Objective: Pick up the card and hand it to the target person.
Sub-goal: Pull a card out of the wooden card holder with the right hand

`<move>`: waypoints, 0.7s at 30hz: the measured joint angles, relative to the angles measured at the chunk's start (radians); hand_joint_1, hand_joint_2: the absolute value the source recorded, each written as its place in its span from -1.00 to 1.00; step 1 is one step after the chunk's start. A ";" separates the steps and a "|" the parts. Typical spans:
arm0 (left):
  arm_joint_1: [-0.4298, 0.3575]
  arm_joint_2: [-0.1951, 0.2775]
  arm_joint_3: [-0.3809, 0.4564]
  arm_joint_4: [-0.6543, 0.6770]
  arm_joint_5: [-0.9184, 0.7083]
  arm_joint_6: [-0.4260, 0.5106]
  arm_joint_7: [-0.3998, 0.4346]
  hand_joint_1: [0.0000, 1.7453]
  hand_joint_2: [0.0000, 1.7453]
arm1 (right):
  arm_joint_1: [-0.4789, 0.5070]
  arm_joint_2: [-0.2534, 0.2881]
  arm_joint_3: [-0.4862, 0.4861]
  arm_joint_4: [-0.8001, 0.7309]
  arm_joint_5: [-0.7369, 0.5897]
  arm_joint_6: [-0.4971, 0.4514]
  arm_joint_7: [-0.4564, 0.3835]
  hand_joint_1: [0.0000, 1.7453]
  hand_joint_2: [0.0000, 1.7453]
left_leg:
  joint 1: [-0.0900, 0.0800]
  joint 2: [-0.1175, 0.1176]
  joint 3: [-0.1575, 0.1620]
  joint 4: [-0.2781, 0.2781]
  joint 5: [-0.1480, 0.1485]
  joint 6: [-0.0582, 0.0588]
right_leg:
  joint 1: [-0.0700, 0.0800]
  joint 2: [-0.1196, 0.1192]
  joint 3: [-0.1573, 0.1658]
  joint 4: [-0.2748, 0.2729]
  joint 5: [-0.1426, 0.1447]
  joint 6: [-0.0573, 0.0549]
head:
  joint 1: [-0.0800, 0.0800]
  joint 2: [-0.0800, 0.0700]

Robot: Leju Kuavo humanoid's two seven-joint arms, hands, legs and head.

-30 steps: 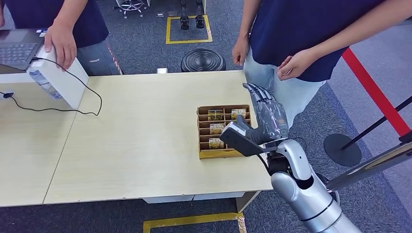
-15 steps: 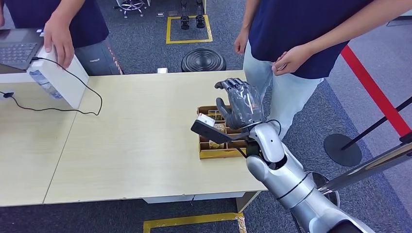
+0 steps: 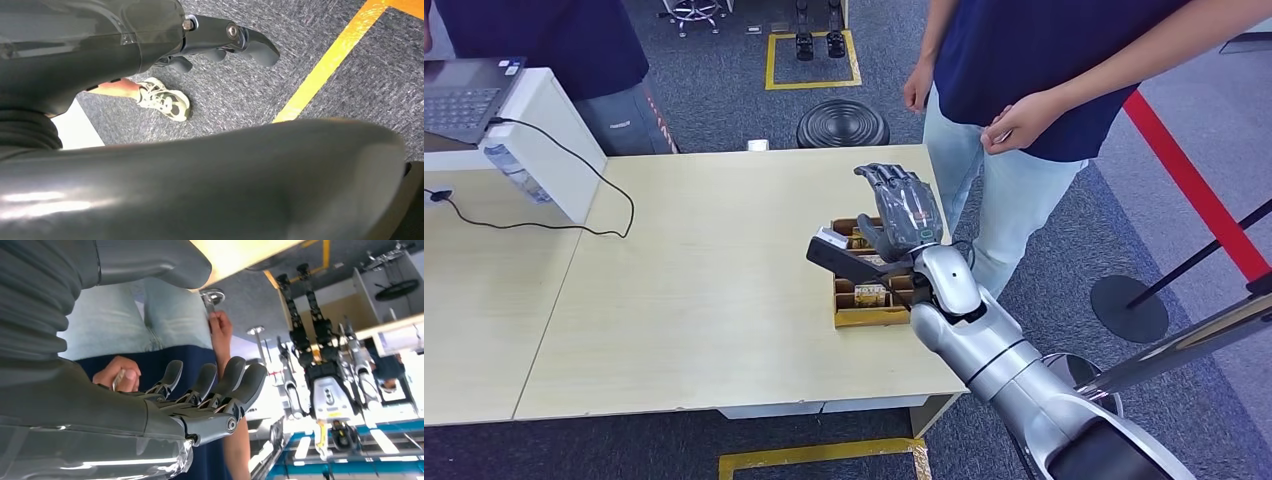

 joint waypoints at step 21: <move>0.009 0.001 -0.008 0.000 0.000 0.003 -0.004 -1.00 -1.00 | -0.011 -0.023 0.008 0.192 -0.024 -0.013 0.012 0.16 1.00 | 0.000 0.000 0.000 0.000 0.000 0.000 | 0.000 0.000 0.000 0.000 0.000 0.000 | 0.000 0.000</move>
